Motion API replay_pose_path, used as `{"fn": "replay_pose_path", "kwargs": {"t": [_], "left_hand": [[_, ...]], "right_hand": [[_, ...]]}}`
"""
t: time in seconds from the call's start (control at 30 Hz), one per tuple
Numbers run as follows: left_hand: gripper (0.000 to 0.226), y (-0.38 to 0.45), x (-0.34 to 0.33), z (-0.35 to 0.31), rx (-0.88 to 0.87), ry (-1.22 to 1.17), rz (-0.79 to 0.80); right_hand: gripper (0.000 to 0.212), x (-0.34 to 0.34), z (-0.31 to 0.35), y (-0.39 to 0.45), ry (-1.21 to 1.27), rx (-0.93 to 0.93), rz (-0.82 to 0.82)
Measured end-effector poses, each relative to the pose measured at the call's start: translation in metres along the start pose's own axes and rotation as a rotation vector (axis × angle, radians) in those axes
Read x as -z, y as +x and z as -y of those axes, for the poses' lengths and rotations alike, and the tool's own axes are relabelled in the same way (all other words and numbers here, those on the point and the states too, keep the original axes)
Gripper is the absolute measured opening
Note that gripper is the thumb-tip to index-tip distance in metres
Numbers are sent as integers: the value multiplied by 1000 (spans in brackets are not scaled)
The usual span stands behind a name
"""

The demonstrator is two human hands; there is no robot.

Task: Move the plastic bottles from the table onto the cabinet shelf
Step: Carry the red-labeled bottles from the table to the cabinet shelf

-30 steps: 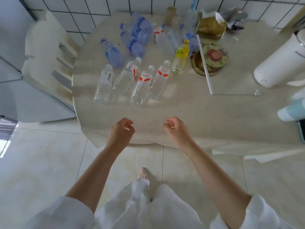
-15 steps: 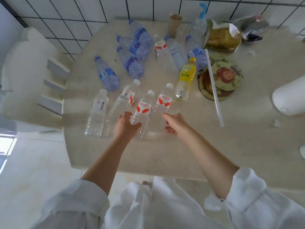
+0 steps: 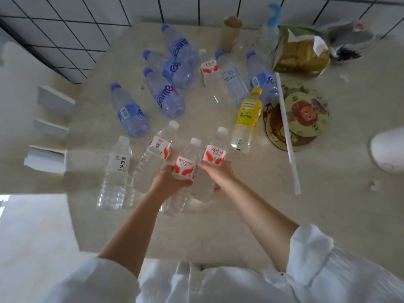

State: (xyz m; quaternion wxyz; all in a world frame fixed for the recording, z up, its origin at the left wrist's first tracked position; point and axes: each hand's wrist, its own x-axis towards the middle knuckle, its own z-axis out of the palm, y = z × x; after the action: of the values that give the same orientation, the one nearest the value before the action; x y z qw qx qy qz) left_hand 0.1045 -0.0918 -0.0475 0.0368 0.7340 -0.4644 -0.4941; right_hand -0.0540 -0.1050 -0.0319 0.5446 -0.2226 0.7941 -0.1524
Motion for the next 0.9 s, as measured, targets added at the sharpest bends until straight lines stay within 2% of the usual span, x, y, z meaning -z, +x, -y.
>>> {"fn": "replay_pose_path", "kwargs": {"t": [0.13,0.37,0.57,0.73,0.77,0.9], "left_hand": [[71,8,2,1,13,-4,52],[55,5,5,-4,-96,122,40],[55,-1,7,0,-133,131,52],[55,-14,15,7,-188,138,91],[57,-17,16,9,-205,132,105],[62,-37,16,11,-280,147,153]], "right_hand": [[55,-5,3,6,-36,-3,-21],[37,-4,4,4,-91,8,-57],[35,-10,-13,-11,-13,71,-45],[17,-10,-35,-40,103,80,-45],[20,-11,-42,-45,136,68,-45],[59,-12,-70,-72,194,10,-126]]}}
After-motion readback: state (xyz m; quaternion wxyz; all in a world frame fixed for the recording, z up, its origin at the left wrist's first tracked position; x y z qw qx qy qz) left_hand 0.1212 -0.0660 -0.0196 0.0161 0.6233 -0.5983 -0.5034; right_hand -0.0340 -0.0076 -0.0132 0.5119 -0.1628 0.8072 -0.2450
